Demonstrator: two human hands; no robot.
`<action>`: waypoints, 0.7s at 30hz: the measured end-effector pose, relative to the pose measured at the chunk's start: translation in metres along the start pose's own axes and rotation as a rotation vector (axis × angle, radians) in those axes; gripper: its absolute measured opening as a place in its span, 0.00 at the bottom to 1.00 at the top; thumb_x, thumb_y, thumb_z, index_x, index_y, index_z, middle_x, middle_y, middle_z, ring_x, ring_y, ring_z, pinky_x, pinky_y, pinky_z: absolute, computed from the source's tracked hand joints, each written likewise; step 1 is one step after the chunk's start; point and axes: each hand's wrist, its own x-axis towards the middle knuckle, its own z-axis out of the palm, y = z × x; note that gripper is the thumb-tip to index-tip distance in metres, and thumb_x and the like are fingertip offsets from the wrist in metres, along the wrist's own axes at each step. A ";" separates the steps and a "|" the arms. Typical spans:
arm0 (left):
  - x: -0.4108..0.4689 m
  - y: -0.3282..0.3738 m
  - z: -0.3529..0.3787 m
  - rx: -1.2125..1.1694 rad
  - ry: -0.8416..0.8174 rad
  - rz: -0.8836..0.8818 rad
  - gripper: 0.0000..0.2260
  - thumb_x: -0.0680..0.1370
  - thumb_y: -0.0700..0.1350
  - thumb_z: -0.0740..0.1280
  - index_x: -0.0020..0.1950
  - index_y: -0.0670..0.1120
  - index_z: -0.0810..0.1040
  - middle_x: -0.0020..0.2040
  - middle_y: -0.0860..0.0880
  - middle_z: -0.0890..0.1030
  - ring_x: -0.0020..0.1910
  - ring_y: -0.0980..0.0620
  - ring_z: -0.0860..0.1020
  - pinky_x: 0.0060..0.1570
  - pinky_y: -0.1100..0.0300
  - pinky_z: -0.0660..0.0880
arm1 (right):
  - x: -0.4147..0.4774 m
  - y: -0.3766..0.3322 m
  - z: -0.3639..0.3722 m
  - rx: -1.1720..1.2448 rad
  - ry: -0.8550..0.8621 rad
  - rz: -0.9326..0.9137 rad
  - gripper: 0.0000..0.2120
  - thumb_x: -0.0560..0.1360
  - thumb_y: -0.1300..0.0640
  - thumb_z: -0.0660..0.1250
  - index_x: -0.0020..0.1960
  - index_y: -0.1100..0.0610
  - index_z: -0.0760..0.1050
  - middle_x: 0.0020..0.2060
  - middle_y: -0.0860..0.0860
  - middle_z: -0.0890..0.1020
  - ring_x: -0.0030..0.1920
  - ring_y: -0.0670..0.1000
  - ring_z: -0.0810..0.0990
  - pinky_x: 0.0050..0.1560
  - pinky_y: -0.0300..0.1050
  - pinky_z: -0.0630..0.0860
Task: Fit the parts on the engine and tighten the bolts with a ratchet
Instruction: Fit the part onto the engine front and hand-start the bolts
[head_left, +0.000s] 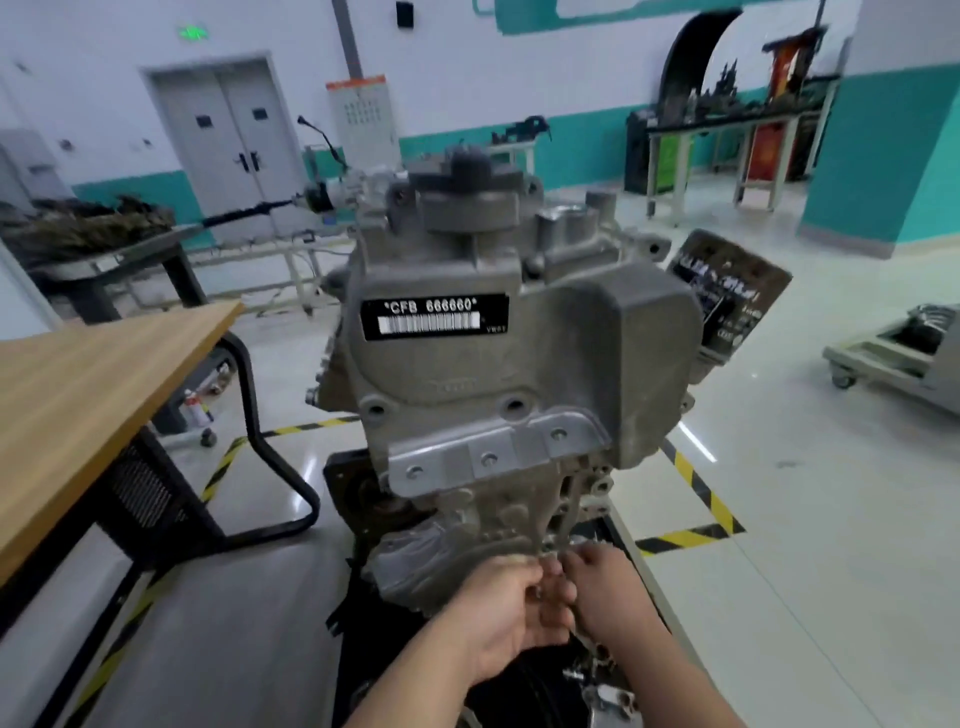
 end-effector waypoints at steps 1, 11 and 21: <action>-0.011 0.001 -0.001 -0.020 0.008 0.036 0.12 0.83 0.36 0.52 0.49 0.40 0.74 0.30 0.44 0.80 0.24 0.49 0.77 0.25 0.62 0.74 | -0.014 -0.009 -0.012 -0.017 0.011 -0.052 0.12 0.79 0.57 0.60 0.39 0.51 0.76 0.39 0.50 0.82 0.42 0.50 0.80 0.37 0.38 0.71; -0.118 0.038 0.022 -0.178 -0.055 0.276 0.19 0.76 0.31 0.55 0.31 0.40 0.81 0.29 0.42 0.76 0.28 0.48 0.77 0.29 0.63 0.71 | -0.125 -0.097 -0.058 -0.175 0.165 -0.435 0.07 0.75 0.44 0.65 0.49 0.37 0.68 0.39 0.34 0.70 0.40 0.40 0.72 0.44 0.32 0.69; -0.178 0.122 0.027 0.406 0.125 0.736 0.15 0.82 0.43 0.55 0.55 0.49 0.81 0.46 0.49 0.85 0.44 0.52 0.83 0.42 0.56 0.80 | -0.131 -0.166 -0.129 0.019 0.428 -0.705 0.09 0.69 0.57 0.74 0.39 0.43 0.78 0.33 0.38 0.79 0.38 0.40 0.78 0.37 0.27 0.70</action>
